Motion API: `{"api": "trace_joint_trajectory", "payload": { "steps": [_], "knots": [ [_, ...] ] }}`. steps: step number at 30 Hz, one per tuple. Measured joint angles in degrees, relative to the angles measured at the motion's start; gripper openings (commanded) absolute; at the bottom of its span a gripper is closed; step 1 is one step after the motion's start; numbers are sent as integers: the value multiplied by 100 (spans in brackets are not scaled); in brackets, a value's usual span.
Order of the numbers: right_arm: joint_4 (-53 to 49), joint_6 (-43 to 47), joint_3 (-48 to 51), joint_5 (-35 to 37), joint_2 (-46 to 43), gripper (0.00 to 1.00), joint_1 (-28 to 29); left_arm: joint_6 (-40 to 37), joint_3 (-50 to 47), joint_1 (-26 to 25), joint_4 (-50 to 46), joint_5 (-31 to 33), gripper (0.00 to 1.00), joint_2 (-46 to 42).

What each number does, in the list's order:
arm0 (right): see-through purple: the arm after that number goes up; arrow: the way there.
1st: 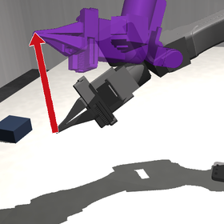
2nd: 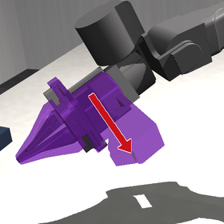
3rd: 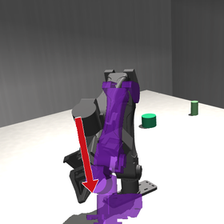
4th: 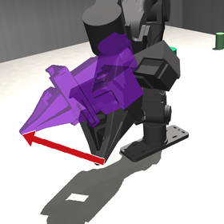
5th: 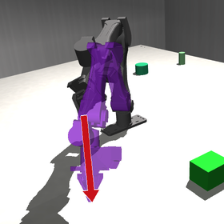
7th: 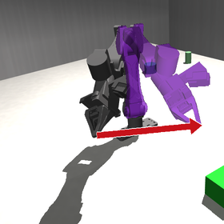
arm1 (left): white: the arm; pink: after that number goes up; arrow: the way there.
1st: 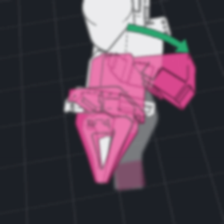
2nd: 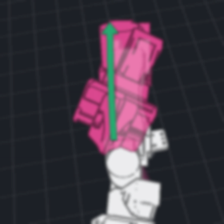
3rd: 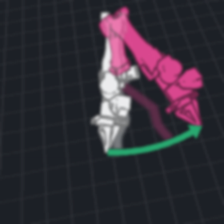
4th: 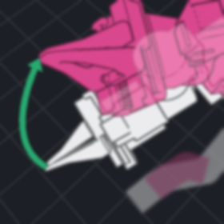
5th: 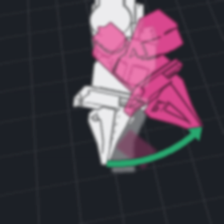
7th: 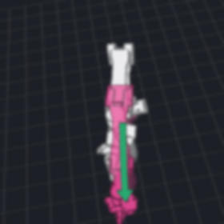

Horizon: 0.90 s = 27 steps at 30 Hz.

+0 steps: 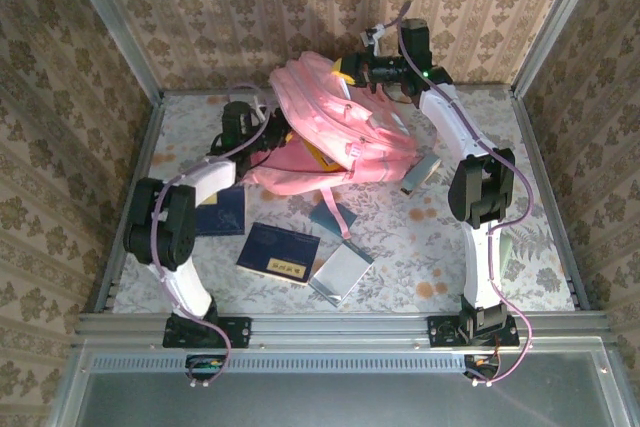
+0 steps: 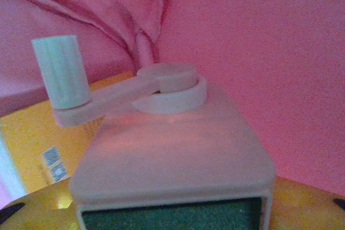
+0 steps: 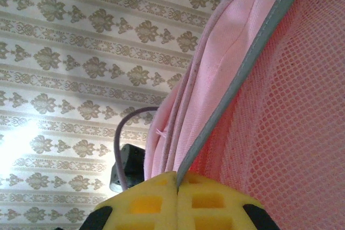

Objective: Pack the student bag

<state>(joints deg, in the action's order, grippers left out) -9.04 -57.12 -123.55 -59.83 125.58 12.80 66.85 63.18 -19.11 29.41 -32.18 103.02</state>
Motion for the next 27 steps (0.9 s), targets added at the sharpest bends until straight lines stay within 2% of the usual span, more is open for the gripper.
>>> {"api": "trace_joint_trajectory", "payload": {
  "steps": [4,8,11,17,19,22,24,27],
  "knots": [
    [341,-229,98,-28,0,0,7,402,227,-326,632,4,10,706],
    [581,-413,181,-28,0,0,39,1200,535,-660,1823,72,11,1779],
    [627,-468,181,-26,0,0,98,1661,935,-892,2347,214,15,2544],
    [634,-485,184,-26,0,0,212,1764,1620,-1281,2192,330,42,2787],
    [651,-485,184,-26,0,0,238,1694,1921,-1392,1917,337,62,2787],
    [638,-455,166,-26,0,0,260,1445,2197,-1469,1303,330,79,2785],
    [560,-396,144,-22,0,0,258,1259,2223,-1471,929,330,88,2782],
    [361,-260,98,-17,0,0,258,1027,2245,-1458,501,321,97,2741]
  ]
}}
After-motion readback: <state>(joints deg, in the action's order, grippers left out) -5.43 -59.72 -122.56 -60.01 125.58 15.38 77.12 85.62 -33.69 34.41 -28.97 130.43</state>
